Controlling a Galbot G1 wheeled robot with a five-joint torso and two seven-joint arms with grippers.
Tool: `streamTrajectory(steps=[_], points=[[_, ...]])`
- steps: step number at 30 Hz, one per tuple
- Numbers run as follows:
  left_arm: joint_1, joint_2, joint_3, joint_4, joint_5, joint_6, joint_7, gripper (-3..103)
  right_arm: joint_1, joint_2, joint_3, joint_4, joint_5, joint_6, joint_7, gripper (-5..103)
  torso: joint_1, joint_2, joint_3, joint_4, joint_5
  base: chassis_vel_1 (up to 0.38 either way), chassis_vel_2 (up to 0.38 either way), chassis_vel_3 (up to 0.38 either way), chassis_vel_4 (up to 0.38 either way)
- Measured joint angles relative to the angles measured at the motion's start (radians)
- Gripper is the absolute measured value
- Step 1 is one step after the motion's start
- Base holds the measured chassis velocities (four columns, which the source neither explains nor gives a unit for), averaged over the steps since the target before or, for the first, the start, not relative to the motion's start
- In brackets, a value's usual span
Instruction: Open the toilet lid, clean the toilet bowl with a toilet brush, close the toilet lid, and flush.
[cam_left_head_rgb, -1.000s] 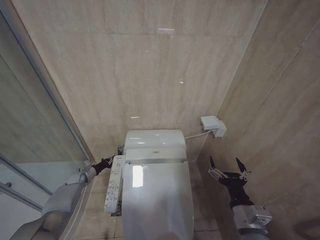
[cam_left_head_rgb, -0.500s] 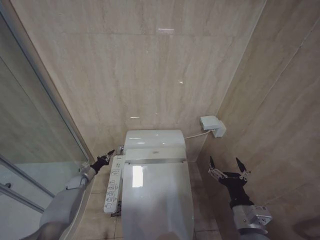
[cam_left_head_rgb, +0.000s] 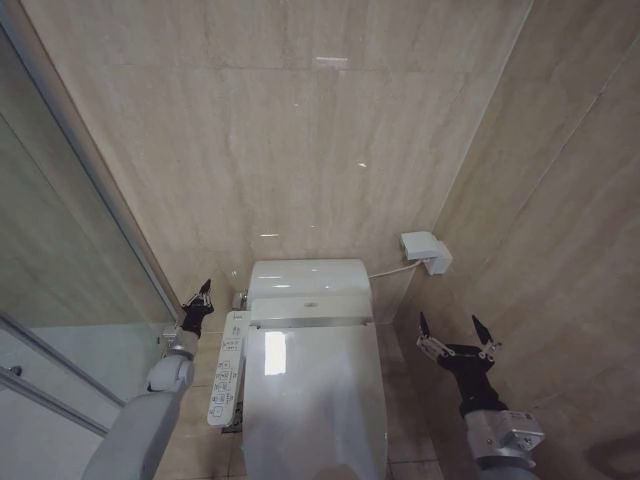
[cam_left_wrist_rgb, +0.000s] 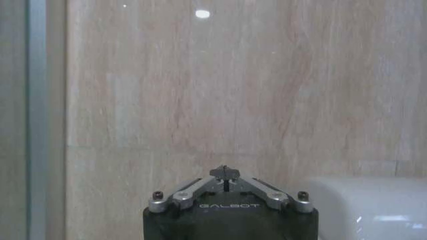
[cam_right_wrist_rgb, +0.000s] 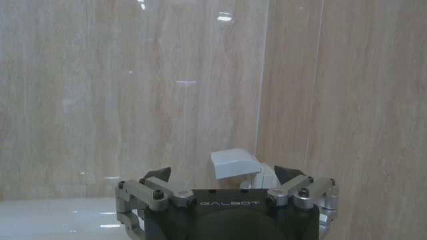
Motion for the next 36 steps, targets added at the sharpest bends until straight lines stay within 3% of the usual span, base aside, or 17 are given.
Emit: streamTrajectory(steps=[2, 5, 9, 23, 36], points=[[0.019, 0.003, -0.007, -0.048, -0.001, 0.030, -0.025, 0, 0.000, 0.000, 0.000, 0.000, 0.000, 0.000, 0.000, 100, 0.000, 0.000, 0.000, 0.0000, 0.0000, 0.000, 0.000, 0.000, 0.000], [0.079, 0.020, -0.028, -0.196, -0.013, 0.121, -0.105, 0, 0.000, 0.000, 0.000, 0.000, 0.000, 0.000, 0.000, 100, 0.000, 0.000, 0.000, 0.0001, 0.0000, 0.000, 0.000, 0.000, 0.000], [0.135, 0.040, -0.047, -0.309, -0.015, 0.177, -0.157, 0, 0.000, 0.000, 0.000, 0.000, 0.000, 0.000, 0.000, 100, 0.000, 0.000, 0.000, -0.0001, 0.0002, 0.000, 0.000, 0.000, 0.000], [0.384, 0.044, -0.122, -0.571, -0.003, 0.240, -0.201, 0, 0.000, 0.000, 0.000, 0.000, 0.000, 0.000, 0.000, 100, 0.000, 0.000, 0.000, 0.0001, 0.0000, 0.000, 0.000, 0.000, 0.000], [0.585, -0.027, -0.209, -0.802, 0.068, 0.247, -0.202, 0, 0.000, 0.000, 0.000, 0.000, 0.000, 0.000, 0.000, 100, 0.000, 0.000, 0.000, 0.0000, 0.0001, 0.000, 0.000, 0.000, 0.000]])
